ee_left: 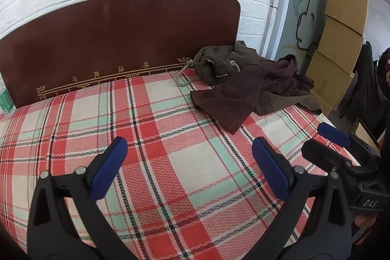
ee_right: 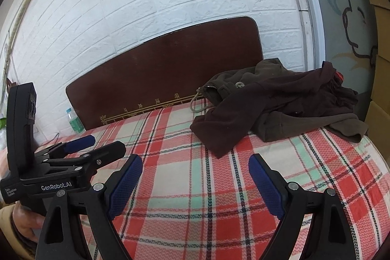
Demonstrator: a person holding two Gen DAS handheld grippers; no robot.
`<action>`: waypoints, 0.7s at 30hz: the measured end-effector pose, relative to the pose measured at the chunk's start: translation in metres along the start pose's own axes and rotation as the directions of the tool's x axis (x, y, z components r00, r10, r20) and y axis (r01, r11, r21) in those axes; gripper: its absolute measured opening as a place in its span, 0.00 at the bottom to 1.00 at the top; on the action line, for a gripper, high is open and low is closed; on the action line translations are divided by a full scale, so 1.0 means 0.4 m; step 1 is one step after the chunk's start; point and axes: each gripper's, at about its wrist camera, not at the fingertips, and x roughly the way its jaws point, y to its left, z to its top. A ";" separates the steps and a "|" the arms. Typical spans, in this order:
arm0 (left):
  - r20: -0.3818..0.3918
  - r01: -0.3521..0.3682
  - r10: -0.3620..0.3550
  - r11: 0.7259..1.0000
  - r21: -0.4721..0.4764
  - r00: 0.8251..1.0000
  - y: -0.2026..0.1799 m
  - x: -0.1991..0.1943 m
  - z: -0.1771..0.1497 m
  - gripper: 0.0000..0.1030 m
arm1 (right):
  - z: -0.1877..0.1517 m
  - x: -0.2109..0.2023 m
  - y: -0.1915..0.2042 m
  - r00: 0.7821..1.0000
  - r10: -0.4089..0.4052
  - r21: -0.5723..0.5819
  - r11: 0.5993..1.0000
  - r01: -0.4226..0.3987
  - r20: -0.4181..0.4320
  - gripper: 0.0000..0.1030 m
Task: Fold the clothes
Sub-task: 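Reach the right gripper toward the dark brown sweatshirt on the bed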
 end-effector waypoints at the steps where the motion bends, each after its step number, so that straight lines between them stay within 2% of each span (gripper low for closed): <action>1: -0.001 -0.001 0.001 1.000 0.002 1.000 -0.002 0.005 0.001 0.99 | -0.004 0.010 -0.017 1.000 -0.001 0.006 1.000 0.001 0.000 0.88; 8: -0.011 0.003 -0.002 1.000 0.012 1.000 -0.019 0.041 0.007 0.99 | -0.015 0.081 -0.089 1.000 0.002 0.033 0.999 -0.001 -0.012 0.88; 21: -0.056 -0.012 0.011 1.000 -0.013 0.998 0.002 0.104 -0.008 0.99 | -0.020 0.220 -0.151 0.999 0.013 0.082 0.997 -0.011 -0.030 0.88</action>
